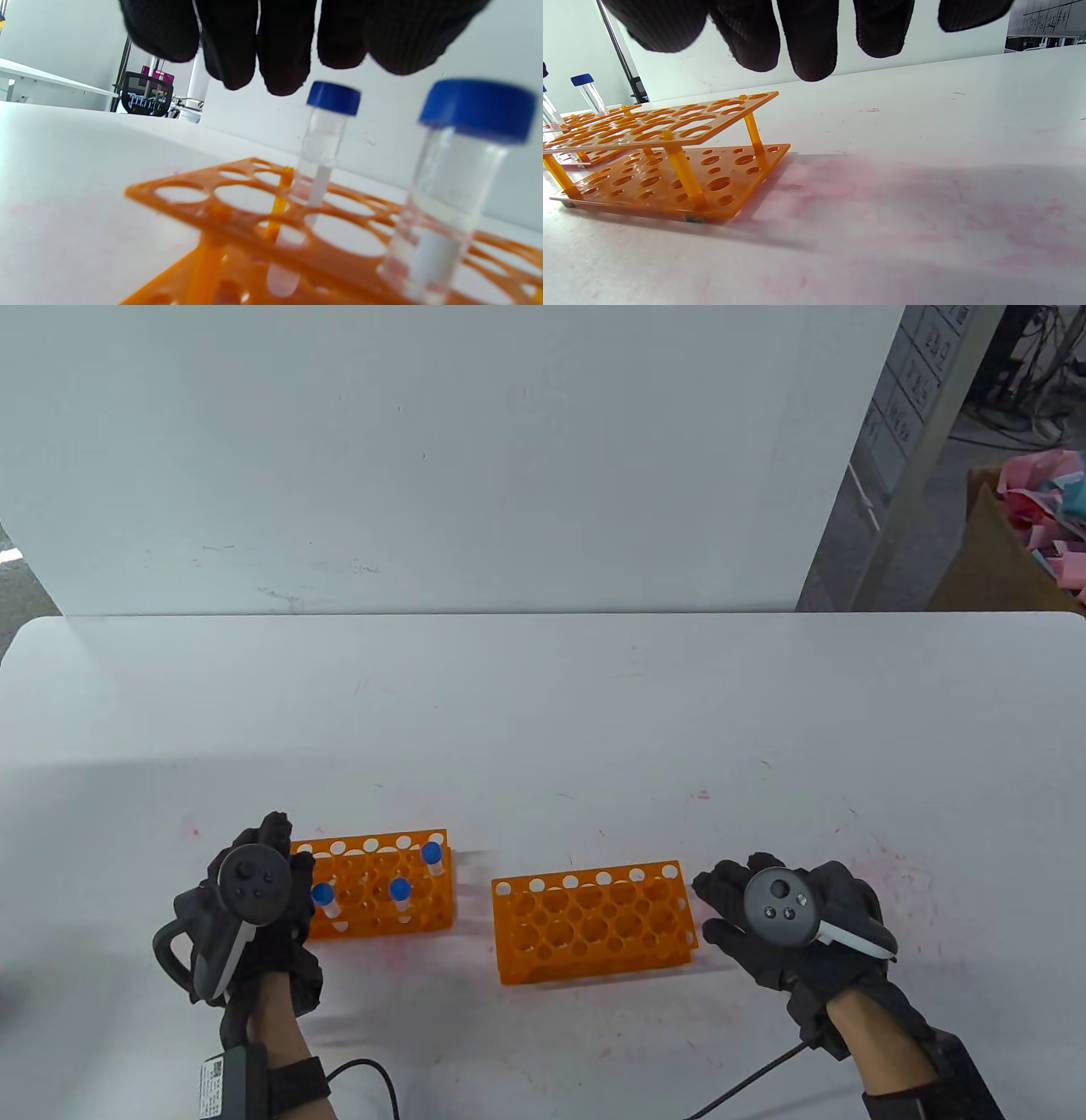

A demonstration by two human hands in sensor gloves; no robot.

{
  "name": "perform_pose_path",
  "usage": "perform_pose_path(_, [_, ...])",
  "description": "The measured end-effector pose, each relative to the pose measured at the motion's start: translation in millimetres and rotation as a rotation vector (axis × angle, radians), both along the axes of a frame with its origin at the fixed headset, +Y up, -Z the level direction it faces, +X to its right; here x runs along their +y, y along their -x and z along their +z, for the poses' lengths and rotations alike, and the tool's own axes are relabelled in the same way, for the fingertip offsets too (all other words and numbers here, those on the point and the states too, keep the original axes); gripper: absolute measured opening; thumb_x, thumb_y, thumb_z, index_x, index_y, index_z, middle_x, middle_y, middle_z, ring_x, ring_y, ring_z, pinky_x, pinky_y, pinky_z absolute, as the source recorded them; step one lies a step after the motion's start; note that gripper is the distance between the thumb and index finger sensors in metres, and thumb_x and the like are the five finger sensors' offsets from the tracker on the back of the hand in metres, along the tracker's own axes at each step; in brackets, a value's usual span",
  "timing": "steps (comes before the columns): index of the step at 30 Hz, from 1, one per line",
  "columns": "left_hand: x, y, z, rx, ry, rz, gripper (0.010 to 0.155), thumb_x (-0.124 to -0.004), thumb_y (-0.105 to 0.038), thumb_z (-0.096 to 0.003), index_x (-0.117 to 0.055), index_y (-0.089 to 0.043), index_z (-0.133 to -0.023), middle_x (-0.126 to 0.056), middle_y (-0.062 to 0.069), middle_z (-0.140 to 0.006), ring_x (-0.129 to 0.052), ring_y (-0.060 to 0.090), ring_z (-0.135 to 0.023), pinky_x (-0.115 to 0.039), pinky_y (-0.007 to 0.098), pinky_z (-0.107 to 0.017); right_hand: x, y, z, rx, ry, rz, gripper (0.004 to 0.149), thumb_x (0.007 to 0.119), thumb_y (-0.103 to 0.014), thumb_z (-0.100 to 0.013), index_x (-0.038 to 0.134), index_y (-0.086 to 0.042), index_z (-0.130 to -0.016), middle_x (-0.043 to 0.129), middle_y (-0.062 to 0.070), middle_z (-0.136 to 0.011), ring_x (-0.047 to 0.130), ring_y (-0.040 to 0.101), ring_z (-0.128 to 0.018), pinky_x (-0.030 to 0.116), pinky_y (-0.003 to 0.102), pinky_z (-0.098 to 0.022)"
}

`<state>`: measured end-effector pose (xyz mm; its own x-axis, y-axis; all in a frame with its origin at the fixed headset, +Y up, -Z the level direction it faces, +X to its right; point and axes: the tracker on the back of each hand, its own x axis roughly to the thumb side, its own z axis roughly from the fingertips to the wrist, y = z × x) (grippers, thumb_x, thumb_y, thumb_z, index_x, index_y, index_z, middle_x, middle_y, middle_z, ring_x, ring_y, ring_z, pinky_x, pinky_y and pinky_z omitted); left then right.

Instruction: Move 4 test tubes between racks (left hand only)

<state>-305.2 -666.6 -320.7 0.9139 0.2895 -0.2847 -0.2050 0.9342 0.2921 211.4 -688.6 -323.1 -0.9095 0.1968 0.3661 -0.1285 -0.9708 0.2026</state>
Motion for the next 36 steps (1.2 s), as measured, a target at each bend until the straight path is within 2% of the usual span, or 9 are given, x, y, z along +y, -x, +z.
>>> perform_pose_path(5, [9.4, -12.9, 6.5, -0.096, -0.097, 0.032, 0.058, -0.073, -0.048, -0.0497, -0.066, -0.03, -0.105, -0.077, 0.009, -0.109, -0.079, 0.04, -0.097, -0.069, 0.062, -0.067, 1.2, -1.3, 0.4, -0.008, 0.0, 0.002, 0.061, 0.058, -0.053, -0.054, 0.051, -0.026, -0.108, 0.054, 0.011, -0.117, 0.046, 0.053, -0.103, 0.043, 0.076, -0.066])
perform_pose_path(9, [19.1, -30.0, 11.2, -0.191, -0.14, -0.032, 0.062, -0.072, -0.052, -0.049, -0.064, -0.03, -0.106, -0.074, 0.009, -0.111, -0.074, 0.042, -0.1, -0.067, 0.064, -0.068, 11.6, -3.9, 4.9, -0.022, -0.067, -0.005, 0.061, 0.058, -0.053, -0.054, 0.05, -0.027, -0.108, 0.052, 0.011, -0.117, 0.045, 0.053, -0.103, 0.043, 0.076, -0.066])
perform_pose_path(14, [20.4, -48.7, 10.3, -0.298, -0.11, -0.12, 0.066, -0.07, -0.056, -0.0487, -0.059, -0.032, -0.109, -0.065, 0.01, -0.117, -0.063, 0.044, -0.107, -0.06, 0.067, -0.07, 20.4, -6.4, 6.7, -0.055, -0.14, -0.026, 0.063, 0.059, -0.054, -0.053, 0.047, -0.028, -0.109, 0.043, 0.012, -0.119, 0.037, 0.055, -0.103, 0.04, 0.077, -0.066])
perform_pose_path(18, [13.3, -61.7, 5.8, -0.35, -0.038, -0.177, 0.069, -0.069, -0.059, -0.0487, -0.053, -0.033, -0.111, -0.057, 0.01, -0.121, -0.053, 0.046, -0.111, -0.055, 0.07, -0.072, 21.0, -13.4, 6.0, -0.083, -0.157, -0.013, 0.064, 0.059, -0.055, -0.053, 0.044, -0.029, -0.11, 0.037, 0.012, -0.12, 0.031, 0.055, -0.103, 0.037, 0.077, -0.067])
perform_pose_path(22, [5.0, -77.6, -0.7, -0.423, 0.035, -0.214, 0.071, -0.068, -0.06, -0.0486, -0.05, -0.035, -0.112, -0.051, 0.008, -0.124, -0.044, 0.046, -0.114, -0.05, 0.073, -0.073, 19.1, -21.9, 1.0, -0.129, -0.175, -0.026, 0.07, 0.06, -0.056, -0.053, 0.033, -0.028, -0.111, 0.027, 0.012, -0.121, 0.023, 0.055, -0.103, 0.033, 0.078, -0.066])
perform_pose_path(26, [-0.1, -87.3, -3.0, -0.448, 0.067, -0.241, 0.072, -0.067, -0.062, -0.0484, -0.048, -0.036, -0.113, -0.046, 0.007, -0.126, -0.038, 0.046, -0.115, -0.047, 0.074, -0.073, 17.5, -28.4, -0.9, -0.164, -0.19, -0.007, 0.07, 0.059, -0.056, -0.053, 0.031, -0.029, -0.111, 0.015, 0.011, -0.12, 0.012, 0.053, -0.101, 0.026, 0.078, -0.066])
perform_pose_path(29, [-4.1, -89.8, -4.4, -0.453, 0.083, -0.245, 0.072, -0.067, -0.062, -0.0484, -0.046, -0.037, -0.113, -0.043, 0.007, -0.126, -0.037, 0.046, -0.115, -0.046, 0.075, -0.073, 22.0, -29.4, 0.9, -0.195, -0.218, 0.065, 0.072, 0.059, -0.057, -0.053, 0.021, -0.032, -0.11, 0.002, 0.01, -0.117, 0.001, 0.052, -0.099, 0.019, 0.078, -0.065])
perform_pose_path(32, [-6.7, -91.3, -5.2, -0.454, 0.083, -0.252, 0.075, -0.067, -0.062, -0.0485, -0.038, -0.039, -0.114, -0.04, 0.007, -0.127, -0.035, 0.046, -0.115, -0.046, 0.074, -0.073, 26.3, -29.6, 3.2, -0.216, -0.247, 0.079, 0.073, 0.059, -0.057, -0.053, 0.021, -0.033, -0.11, 0.003, 0.009, -0.118, 0.001, 0.052, -0.099, 0.018, 0.079, -0.064])
perform_pose_path(36, [-8.5, -91.0, -6.3, -0.446, 0.094, -0.249, 0.075, -0.067, -0.062, -0.0486, -0.036, -0.039, -0.114, -0.038, 0.006, -0.127, -0.033, 0.046, -0.115, -0.046, 0.074, -0.074, 22.8, -31.0, 1.7, -0.232, -0.203, 0.106, 0.073, 0.058, -0.058, -0.053, 0.019, -0.034, -0.11, 0.001, 0.009, -0.117, -0.001, 0.051, -0.099, 0.016, 0.079, -0.063])
